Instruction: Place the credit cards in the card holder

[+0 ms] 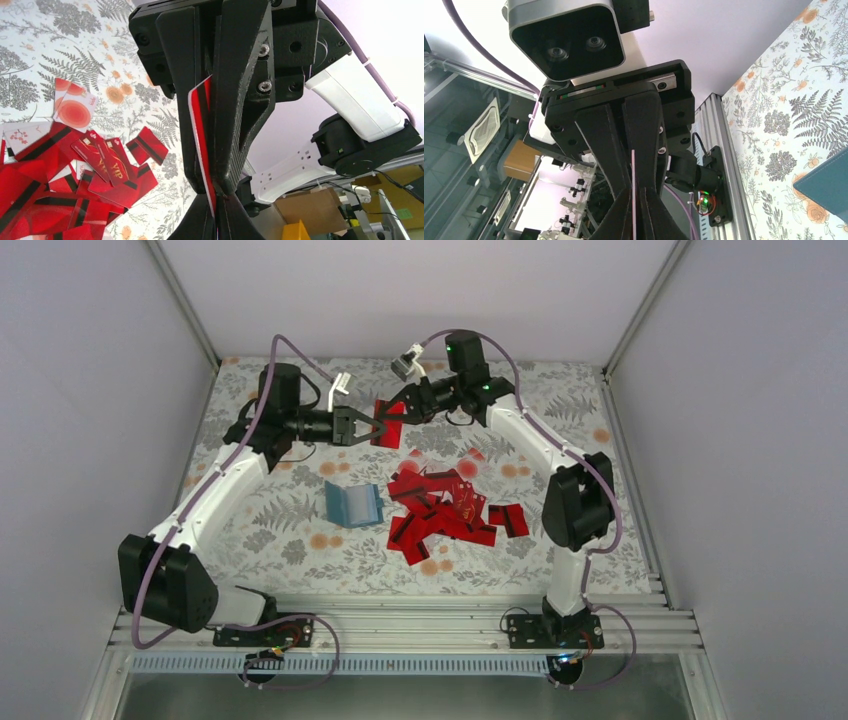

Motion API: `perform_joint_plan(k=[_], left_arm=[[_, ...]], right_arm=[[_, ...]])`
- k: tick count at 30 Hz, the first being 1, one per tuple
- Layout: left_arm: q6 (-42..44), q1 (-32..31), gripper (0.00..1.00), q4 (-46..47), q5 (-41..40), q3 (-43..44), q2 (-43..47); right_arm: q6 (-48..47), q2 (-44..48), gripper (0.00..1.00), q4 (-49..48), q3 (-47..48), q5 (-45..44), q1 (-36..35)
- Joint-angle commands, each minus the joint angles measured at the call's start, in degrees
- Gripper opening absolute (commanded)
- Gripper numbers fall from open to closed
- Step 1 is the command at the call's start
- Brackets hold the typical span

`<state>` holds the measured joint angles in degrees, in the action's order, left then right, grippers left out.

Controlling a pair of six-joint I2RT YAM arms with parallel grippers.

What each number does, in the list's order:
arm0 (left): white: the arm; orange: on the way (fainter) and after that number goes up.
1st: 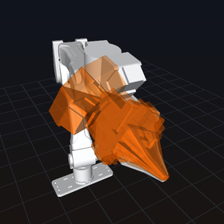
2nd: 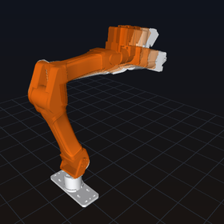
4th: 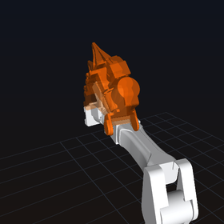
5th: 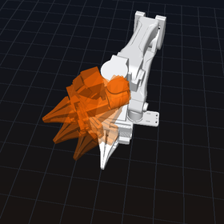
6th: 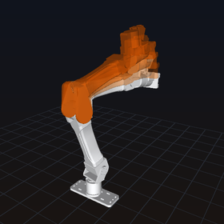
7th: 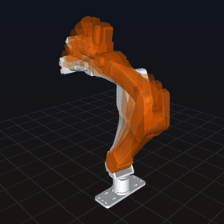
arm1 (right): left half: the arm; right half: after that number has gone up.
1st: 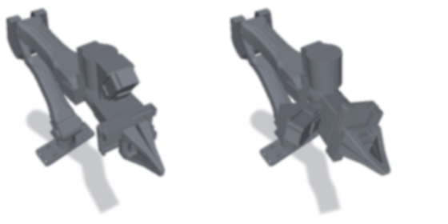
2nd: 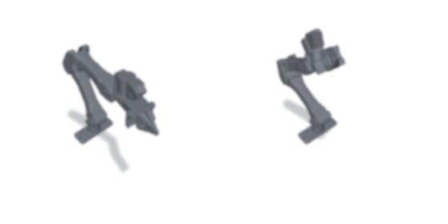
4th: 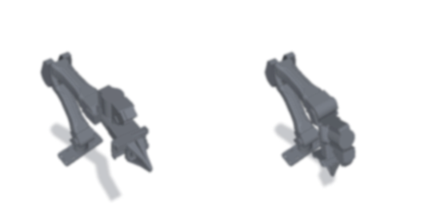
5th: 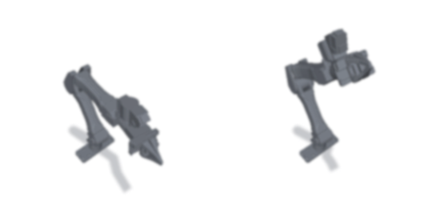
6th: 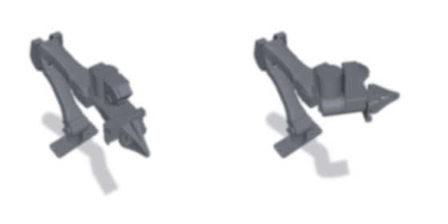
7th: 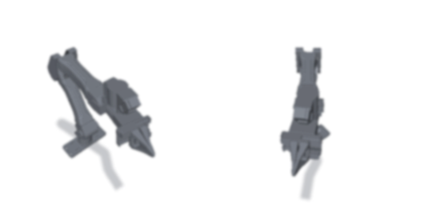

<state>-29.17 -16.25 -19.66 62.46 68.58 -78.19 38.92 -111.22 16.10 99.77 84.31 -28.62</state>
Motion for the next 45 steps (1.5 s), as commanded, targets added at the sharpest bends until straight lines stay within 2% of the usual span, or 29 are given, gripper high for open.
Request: perform_joint_plan(k=[1,2,3,5,6,7,8,13,21,23,29,45], left_arm=[[-0.3,0.2,0.02,0.8,-0.8,-0.5,1.2],[-0.3,0.1,0.02,0.2,-1.5,-0.6,1.6],[-0.1,0.2,0.02,-0.7,-2.7,-0.6,1.9],[0.7,0.7,0.02,-3.3,-6.6,-1.0,3.1],[0.9,1.3,0.02,-4.6,-8.8,-1.5,3.8],[1.6,2.1,0.02,-6.7,-11.1,-1.9,4.6],[2.7,2.8,0.02,-9.3,-14.1,-2.0,5.0],[8.9,3.2,0.02,-20.5,-28.4,-4.3,6.7],[5.5,3.2,0.02,-27.7,-47.0,-10.8,11.4],[5.4,3.2,0.02,-29.0,-49.6,-11.6,11.8],[6.0,3.2,0.02,-28.3,-50.5,-15.0,12.1],[6.7,3.2,0.02,-23.1,-49.4,-20.9,9.2]], right_arm=[[-0.2,-0.9,0.04,1.1,1.7,-0.7,-1.2],[-0.2,-1.0,0.09,1.3,1.7,-1.2,-1.1],[-0.4,-1.1,0.19,1.7,1.7,-1.9,-1.1],[-1.9,-1.3,0.48,3.9,2.0,-4.4,-1.2],[-3.2,-1.5,0.59,5.9,2.1,-6.1,-1.0],[-4.5,-1.9,0.67,9.2,2.3,-8.2,-1.0],[-5.8,-2.3,0.7,11.6,2.2,-10.3,-1.0],[-4.6,-1.4,0.74,11.8,-6.5,-19.7,-1.5],[-3.0,-2.7,0.74,10.3,-12.3,-29.2,-7.9],[-2.4,-3.5,0.74,9.5,-13.1,-31.0,-9.5],[-2.2,-7.4,0.74,9.0,-12.6,-33.9,-13.2],[-1.1,-12.5,0.72,6.9,-13.5,-38.5,-15.0]])
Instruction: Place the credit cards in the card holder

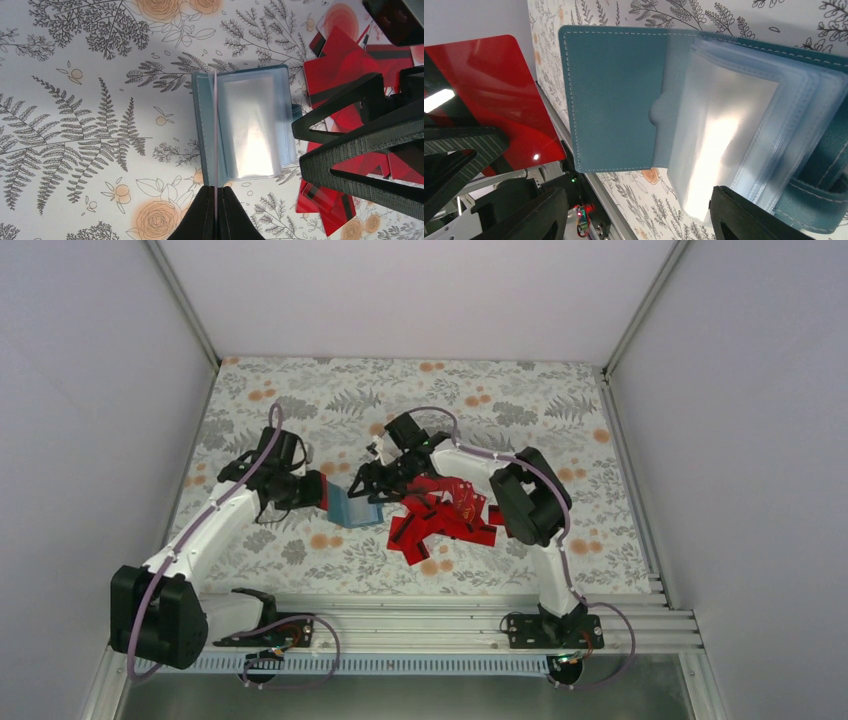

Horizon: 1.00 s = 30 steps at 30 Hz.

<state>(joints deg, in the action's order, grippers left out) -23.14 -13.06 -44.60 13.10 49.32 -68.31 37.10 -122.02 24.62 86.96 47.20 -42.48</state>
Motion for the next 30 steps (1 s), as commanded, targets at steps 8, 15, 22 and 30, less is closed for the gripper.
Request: perform_joint_plan(k=[8,15,22,30], left_arm=[[0.9,0.0,0.02,2.5,0.0,-3.5,-0.8],[0.9,0.0,0.02,2.6,-0.4,-4.4,-1.6],[1.0,0.0,0.02,2.4,0.2,-3.8,-1.5],[0.3,0.2,0.02,-0.8,-1.5,-0.4,0.1]], right_arm=[[2.0,-4.2,0.72,-1.5,0.5,-3.2,-1.9],[2.7,-5.5,0.73,-1.9,1.4,-3.0,-2.4],[1.9,-9.7,0.72,-3.9,7.6,3.9,-4.7],[3.1,-11.7,0.72,-7.4,11.4,7.0,-5.9]])
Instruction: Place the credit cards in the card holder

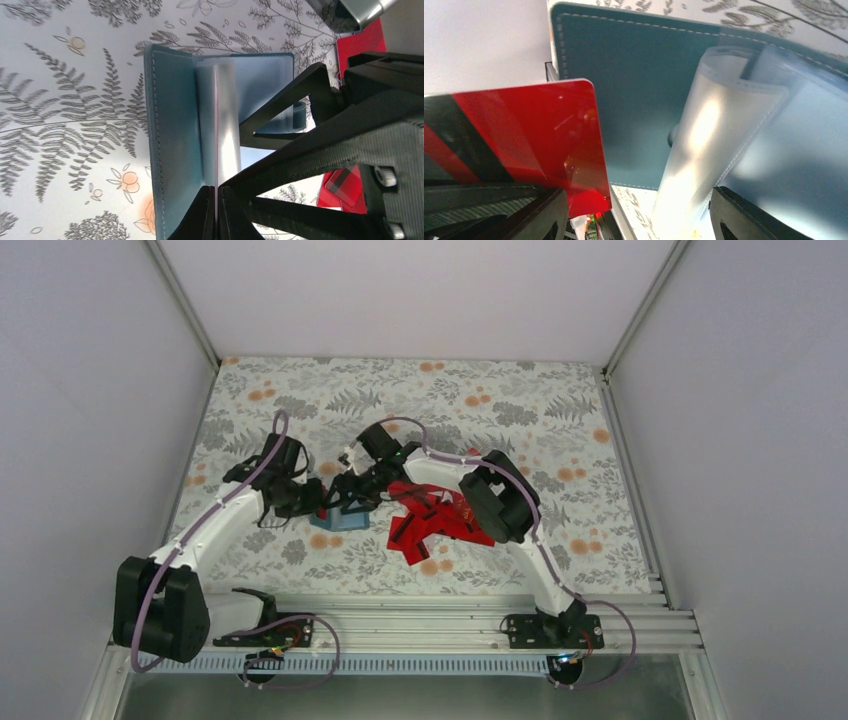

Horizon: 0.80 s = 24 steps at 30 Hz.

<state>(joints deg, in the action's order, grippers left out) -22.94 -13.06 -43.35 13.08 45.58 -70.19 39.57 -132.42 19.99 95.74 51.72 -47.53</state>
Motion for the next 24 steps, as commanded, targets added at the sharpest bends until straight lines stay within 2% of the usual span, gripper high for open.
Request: perform_joint_plan(k=[1,10,24], left_arm=[[0.0,0.2,0.02,-2.5,-1.8,4.0,2.3],[-1.4,3.2,0.02,-6.4,-4.3,7.6,6.1],[-2.2,5.1,0.02,-12.3,-2.4,5.8,13.4]], right_arm=[[0.8,-1.5,0.72,-3.1,2.9,2.6,-1.0],[2.1,-3.5,0.72,-8.1,5.1,5.6,-1.4],[3.0,-12.0,0.72,-9.9,18.2,10.6,-1.8]])
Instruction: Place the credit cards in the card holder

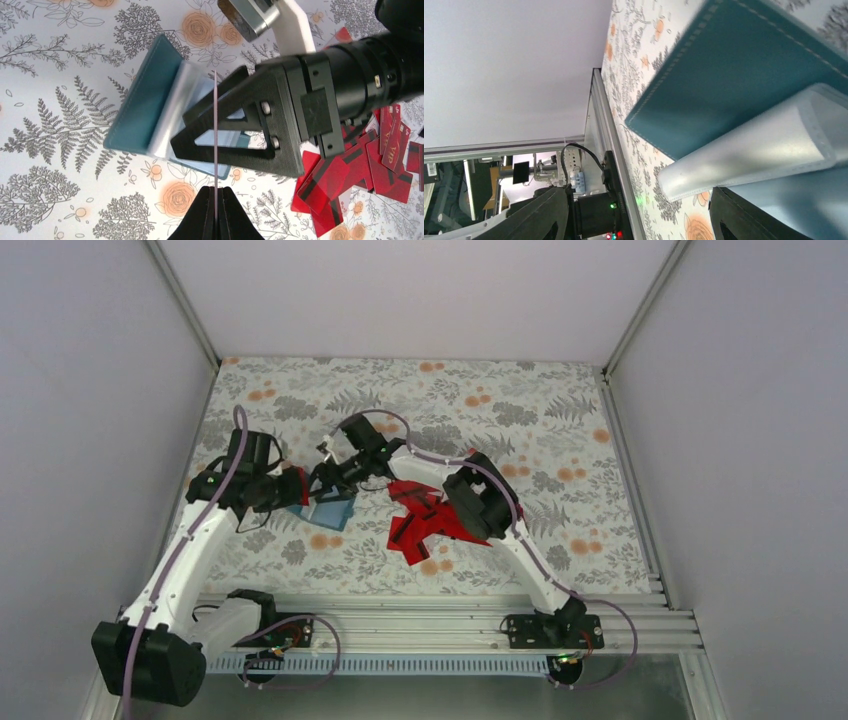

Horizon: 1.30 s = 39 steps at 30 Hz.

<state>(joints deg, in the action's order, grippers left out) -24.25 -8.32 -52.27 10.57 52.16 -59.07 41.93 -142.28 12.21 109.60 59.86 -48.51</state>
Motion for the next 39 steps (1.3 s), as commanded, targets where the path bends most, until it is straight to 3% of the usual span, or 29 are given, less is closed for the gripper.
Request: perform_joint_plan(k=[1,15,28,39], left_arm=[[-1.0,0.4,0.02,-4.0,-0.2,-0.7,2.8],[1.8,0.5,0.02,-6.3,-0.2,-2.5,2.0],[-0.3,2.6,0.02,8.6,4.0,-7.3,-8.3],[0.2,5.6,0.02,14.7,4.0,-8.9,-17.8]], right_arm=[[0.5,-2.6,0.72,-2.2,5.2,2.6,-0.8],[2.5,-10.8,0.72,-2.6,16.3,2.9,-0.6],[0.6,-12.6,0.72,0.1,16.8,2.4,0.3],[-2.6,-9.9,0.72,5.1,16.0,-0.1,1.2]])
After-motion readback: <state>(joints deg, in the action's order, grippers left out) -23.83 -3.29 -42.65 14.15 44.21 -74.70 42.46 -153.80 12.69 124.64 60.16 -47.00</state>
